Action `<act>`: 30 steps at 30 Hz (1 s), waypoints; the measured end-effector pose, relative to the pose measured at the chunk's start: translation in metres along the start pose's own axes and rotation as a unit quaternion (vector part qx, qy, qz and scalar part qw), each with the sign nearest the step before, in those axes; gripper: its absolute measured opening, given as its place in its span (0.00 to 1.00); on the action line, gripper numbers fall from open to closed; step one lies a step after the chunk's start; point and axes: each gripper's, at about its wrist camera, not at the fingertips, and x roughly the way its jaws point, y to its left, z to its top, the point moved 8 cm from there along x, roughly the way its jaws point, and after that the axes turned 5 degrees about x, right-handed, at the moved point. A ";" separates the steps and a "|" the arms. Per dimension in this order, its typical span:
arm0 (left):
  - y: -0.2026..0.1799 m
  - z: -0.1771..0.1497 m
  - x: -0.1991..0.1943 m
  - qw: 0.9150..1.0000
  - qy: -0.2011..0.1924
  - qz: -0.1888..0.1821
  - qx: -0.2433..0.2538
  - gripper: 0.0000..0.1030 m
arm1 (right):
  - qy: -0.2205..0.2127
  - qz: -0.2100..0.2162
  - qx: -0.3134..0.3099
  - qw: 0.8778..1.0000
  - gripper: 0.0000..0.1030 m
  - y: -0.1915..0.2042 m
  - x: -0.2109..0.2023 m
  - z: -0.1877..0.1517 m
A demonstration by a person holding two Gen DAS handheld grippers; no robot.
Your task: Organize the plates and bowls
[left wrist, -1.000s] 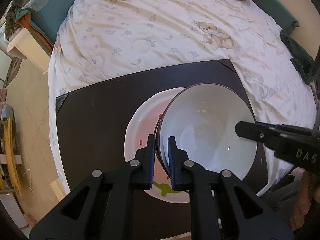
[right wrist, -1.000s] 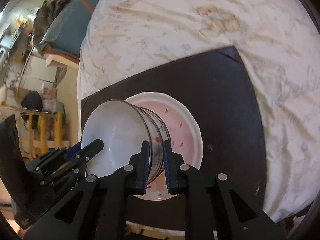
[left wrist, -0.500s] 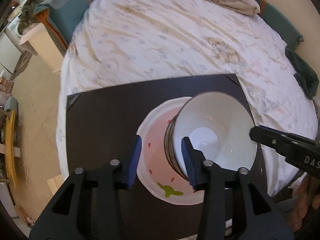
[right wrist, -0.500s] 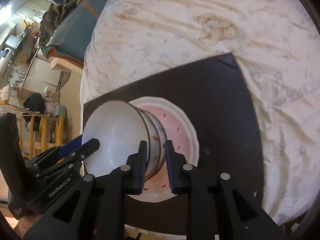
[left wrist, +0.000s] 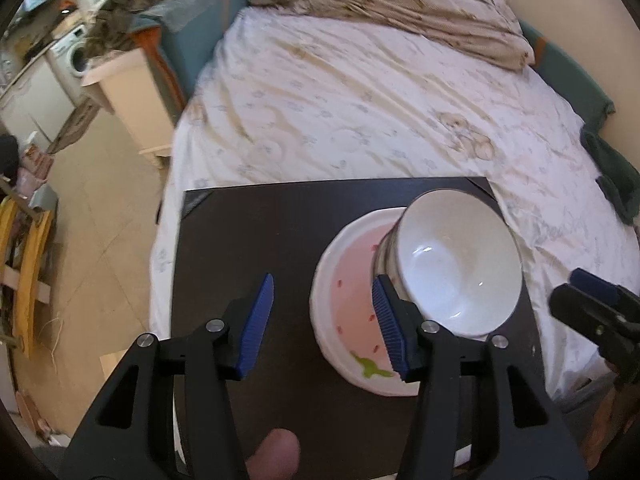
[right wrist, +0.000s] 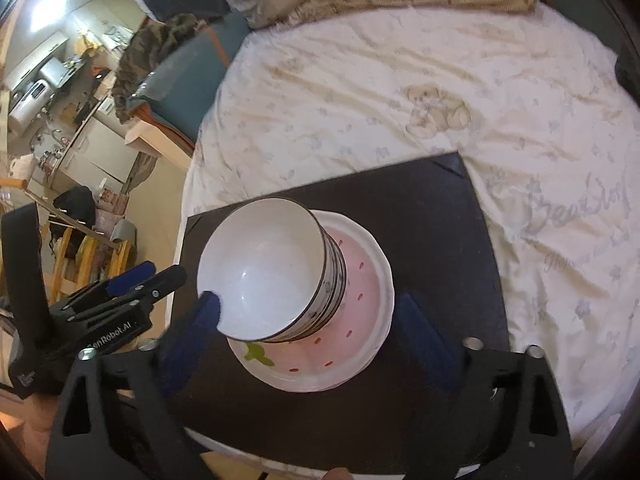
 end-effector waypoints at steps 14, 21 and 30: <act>0.007 -0.068 -0.059 0.996 -0.093 0.015 -0.001 0.62 | -0.126 -0.053 -0.061 0.989 1.00 0.004 -0.053 -0.055; 0.000 -0.088 -0.051 0.996 -0.086 0.017 -0.006 0.87 | -0.143 -0.070 -0.081 0.984 1.00 0.006 -0.051 -0.074; 0.000 -0.097 -0.042 0.996 -0.086 0.023 -0.015 1.00 | -0.148 -0.090 -0.100 0.980 1.00 0.015 -0.032 -0.089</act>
